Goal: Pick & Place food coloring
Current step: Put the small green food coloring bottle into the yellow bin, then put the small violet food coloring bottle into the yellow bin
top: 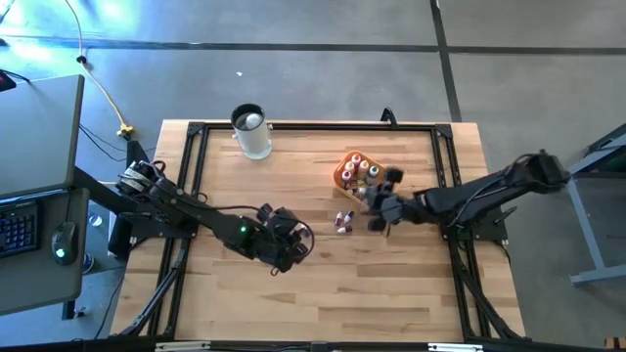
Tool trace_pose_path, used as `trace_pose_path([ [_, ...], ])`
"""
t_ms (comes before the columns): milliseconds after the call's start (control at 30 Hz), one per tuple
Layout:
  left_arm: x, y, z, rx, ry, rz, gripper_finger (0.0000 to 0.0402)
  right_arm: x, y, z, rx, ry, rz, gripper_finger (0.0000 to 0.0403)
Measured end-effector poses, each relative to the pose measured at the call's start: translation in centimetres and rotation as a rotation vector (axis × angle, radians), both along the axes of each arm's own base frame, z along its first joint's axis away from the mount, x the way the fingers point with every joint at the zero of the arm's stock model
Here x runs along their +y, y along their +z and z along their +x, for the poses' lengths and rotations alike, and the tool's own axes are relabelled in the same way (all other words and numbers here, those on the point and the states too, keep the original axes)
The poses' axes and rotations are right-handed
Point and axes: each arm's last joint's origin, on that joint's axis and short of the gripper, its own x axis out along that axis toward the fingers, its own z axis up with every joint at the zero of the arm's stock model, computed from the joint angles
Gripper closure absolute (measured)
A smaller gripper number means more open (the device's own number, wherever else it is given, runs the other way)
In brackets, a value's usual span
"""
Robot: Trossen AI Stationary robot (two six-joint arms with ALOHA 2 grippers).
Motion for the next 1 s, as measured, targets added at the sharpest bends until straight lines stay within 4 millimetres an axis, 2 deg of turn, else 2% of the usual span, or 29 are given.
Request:
trace_pose_path([
  [133, 0.2, 0.9, 0.5, -0.036, 0.018, -0.003, 0.0250, -2.0, 0.6, -1.3, -0.040, -0.126, 0.016, 0.0319],
  [267, 0.5, 1.1, 0.7, -0.040, 0.026, -0.007, 0.0250, -3.6, -0.7, -2.3, -0.048, -0.144, 0.113, 0.0323],
  [433, 0.4, 1.1, 0.6, -0.036, 0.024, -0.007, 0.0250, -4.6, -2.6, -2.9, -0.122, -0.103, 0.203, 0.0318],
  [533, 0.4, 1.1, 0.6, -0.038, 0.023, -0.009, 0.0250, -4.9, -3.1, -3.0, -0.177, -0.078, 0.224, 0.0308],
  [867, 0.4, 1.1, 0.6, -0.037, 0.024, -0.008, 0.0250, -5.2, -3.0, -3.0, -0.174, -0.053, 0.203, 0.0253],
  [1000, 0.4, 1.1, 0.6, -0.037, 0.025, -0.007, 0.0250, -3.7, -2.4, -2.2, -0.221, 0.226, 0.304, 0.0233],
])
